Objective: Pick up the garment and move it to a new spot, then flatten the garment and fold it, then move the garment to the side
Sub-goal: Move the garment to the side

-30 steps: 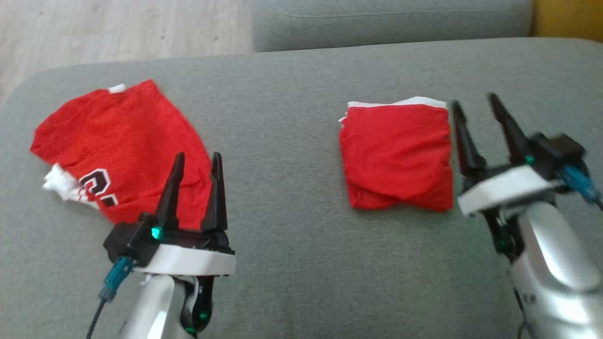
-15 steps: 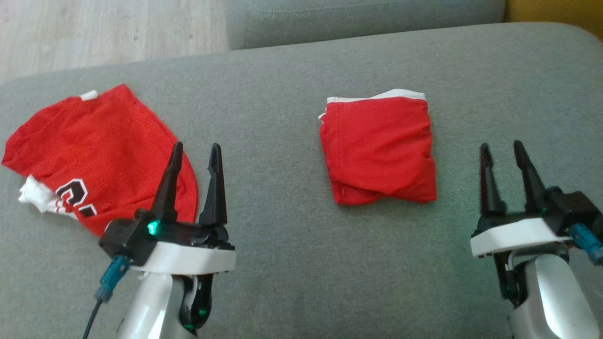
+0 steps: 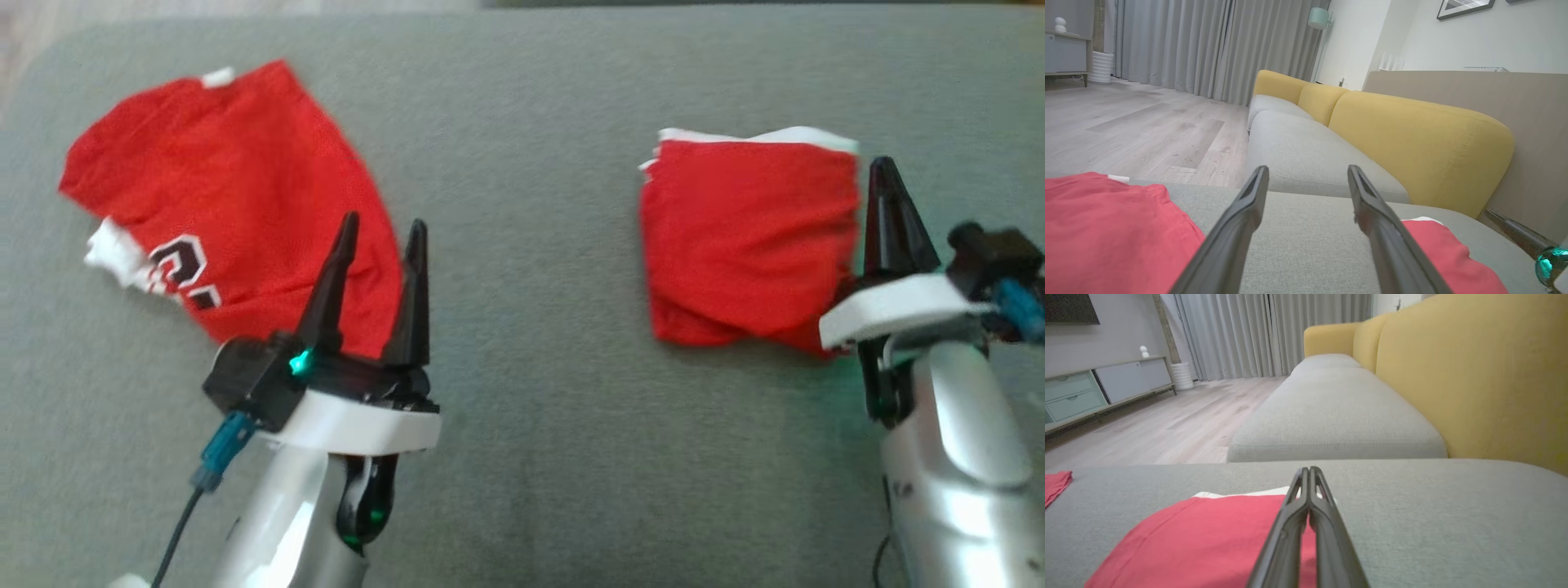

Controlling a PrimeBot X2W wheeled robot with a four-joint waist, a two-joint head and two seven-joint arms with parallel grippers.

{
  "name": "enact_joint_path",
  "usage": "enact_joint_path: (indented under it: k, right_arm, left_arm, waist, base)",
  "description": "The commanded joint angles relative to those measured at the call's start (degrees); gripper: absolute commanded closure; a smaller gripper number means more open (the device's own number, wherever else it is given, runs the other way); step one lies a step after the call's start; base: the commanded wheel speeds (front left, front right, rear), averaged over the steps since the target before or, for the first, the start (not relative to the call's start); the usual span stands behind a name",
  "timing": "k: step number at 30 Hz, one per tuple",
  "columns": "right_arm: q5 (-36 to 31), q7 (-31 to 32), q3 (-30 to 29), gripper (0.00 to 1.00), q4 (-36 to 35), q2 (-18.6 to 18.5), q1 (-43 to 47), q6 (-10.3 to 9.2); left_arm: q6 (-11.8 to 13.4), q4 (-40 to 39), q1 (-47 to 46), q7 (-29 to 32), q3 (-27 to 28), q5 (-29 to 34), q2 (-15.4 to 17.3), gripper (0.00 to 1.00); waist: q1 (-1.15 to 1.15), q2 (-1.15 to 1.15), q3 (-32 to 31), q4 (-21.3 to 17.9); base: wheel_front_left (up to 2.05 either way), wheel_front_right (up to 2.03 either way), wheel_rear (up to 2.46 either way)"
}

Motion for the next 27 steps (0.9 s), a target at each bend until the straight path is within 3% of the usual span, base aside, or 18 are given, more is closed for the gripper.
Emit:
enact_joint_path:
  k: [1, 9, 14, 20, 27]
  right_arm:
    - [-0.50, -0.62, 1.11, 1.00, -0.83, -0.36, -1.58, -0.04]
    - [-4.25, 0.02, -2.67, 1.00, 17.12, -2.80, -9.71, -0.04]
    - [-6.17, -0.54, -2.25, 1.00, 18.32, -1.97, -12.86, -0.04]
    - [-4.76, -0.60, 5.28, 1.00, 13.00, -0.13, -11.54, -0.04]
    - [-0.57, -0.61, 17.29, 1.00, 22.62, 0.21, -10.57, -0.04]
  left_arm:
    - [0.22, -1.72, -1.76, -0.29, 1.28, -0.25, 0.38, 0.00]
    - [0.80, -1.23, -3.58, -0.29, -1.12, -1.42, 0.38, 0.00]
    - [1.06, -0.91, -3.63, -0.29, -0.94, -1.51, 0.38, 0.00]
    - [1.34, -0.95, -3.73, -0.29, -1.13, -1.63, 0.38, 0.00]
    - [1.44, -0.68, -3.42, -0.29, -1.34, -1.76, 0.38, 0.00]
  waist:
    - [-0.01, 0.00, 2.32, 2.40]
    - [-0.01, 0.00, 4.79, 6.24]
    - [-0.01, 0.00, 4.39, 6.31]
    - [-0.01, 0.00, 3.81, 6.11]
    - [-0.01, 0.00, 2.88, 5.93]
  base:
    - [0.00, 0.00, 0.00]
    - [0.00, 0.00, 0.00]
    - [0.00, 0.00, 0.00]
    - [0.00, 0.00, 0.00]
    - [0.00, 0.00, 0.00]
